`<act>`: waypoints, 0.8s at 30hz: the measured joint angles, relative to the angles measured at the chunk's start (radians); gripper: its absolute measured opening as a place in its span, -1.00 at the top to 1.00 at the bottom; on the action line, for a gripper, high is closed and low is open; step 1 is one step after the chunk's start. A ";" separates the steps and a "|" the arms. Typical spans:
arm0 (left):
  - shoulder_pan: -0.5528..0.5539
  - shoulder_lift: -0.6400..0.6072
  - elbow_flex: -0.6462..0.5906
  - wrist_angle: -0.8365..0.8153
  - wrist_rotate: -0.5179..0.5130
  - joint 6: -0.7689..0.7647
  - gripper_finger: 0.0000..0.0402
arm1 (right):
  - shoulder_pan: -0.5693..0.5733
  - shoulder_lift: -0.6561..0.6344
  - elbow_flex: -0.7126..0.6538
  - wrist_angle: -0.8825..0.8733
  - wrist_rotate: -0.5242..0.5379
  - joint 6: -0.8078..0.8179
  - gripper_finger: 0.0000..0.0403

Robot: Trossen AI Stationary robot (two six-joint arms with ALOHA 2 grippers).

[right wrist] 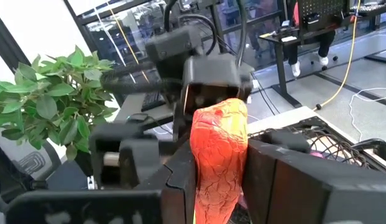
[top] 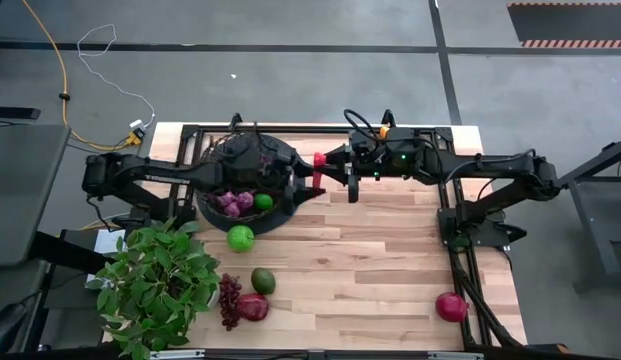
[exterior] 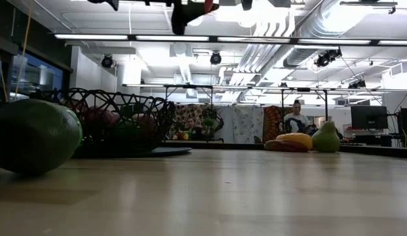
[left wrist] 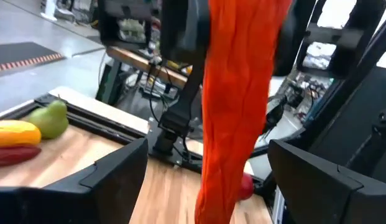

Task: Build produce basket
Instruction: Put the carrot into the wire basket

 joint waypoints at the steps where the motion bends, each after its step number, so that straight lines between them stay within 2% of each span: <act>1: 0.000 0.009 0.005 -0.002 0.000 0.000 -0.59 | 0.000 0.000 0.000 0.000 0.000 0.000 0.63; 5: 0.001 0.022 0.017 0.003 -0.001 0.001 -0.56 | 0.000 0.000 0.000 -0.002 -0.001 -0.002 0.63; 8: 0.001 0.022 0.017 0.001 -0.003 0.017 -0.45 | 0.000 0.000 0.000 -0.003 -0.002 -0.003 0.63; 24: 0.024 -0.017 0.018 0.000 0.008 0.080 0.57 | -0.002 0.000 0.000 -0.033 -0.001 -0.022 0.63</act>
